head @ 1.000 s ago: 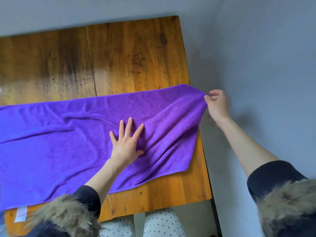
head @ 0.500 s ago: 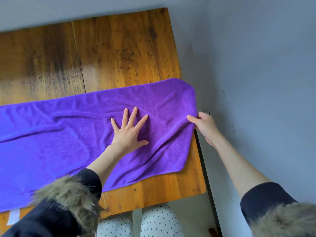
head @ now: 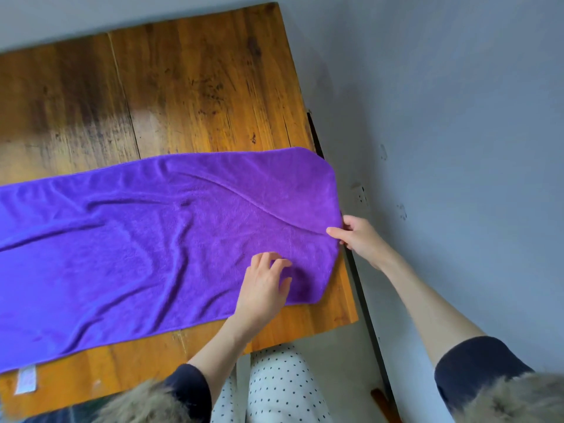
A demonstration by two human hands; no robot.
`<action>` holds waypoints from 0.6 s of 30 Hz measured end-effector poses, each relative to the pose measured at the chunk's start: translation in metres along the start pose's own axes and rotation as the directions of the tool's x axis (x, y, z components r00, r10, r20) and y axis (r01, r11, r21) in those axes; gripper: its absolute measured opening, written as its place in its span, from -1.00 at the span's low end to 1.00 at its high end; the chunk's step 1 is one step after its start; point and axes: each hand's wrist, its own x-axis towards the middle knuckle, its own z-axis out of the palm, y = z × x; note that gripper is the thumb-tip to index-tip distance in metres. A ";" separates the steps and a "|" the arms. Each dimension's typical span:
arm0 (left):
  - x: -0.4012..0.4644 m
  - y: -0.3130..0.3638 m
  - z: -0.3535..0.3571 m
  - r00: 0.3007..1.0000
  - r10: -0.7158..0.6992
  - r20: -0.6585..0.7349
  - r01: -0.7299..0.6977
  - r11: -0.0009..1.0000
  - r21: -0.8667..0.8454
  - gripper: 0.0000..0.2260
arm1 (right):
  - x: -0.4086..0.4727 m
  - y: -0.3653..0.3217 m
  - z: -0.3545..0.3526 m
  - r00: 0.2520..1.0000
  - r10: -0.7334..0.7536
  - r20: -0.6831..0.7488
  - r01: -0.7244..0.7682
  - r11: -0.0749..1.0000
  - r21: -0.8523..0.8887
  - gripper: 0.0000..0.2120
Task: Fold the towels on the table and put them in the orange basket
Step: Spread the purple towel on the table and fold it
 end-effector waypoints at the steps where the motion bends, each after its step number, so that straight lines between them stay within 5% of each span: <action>1: 0.000 0.002 0.004 0.999 0.002 0.032 -0.003 1.000 0.008 -0.71 | 0.001 -0.001 -0.001 1.000 -0.004 0.001 0.004 1.000 -0.014 -0.87; 11: 0.010 0.003 0.015 0.979 0.013 0.206 -0.096 0.911 0.401 -0.38 | 0.014 -0.004 -0.005 0.993 0.004 -0.115 -0.039 0.954 -0.297 -0.78; 18: 0.006 -0.001 0.016 0.978 0.010 0.210 -0.089 0.926 0.368 -0.44 | -0.007 0.006 -0.012 0.999 0.032 -0.006 -0.031 0.997 0.078 -0.58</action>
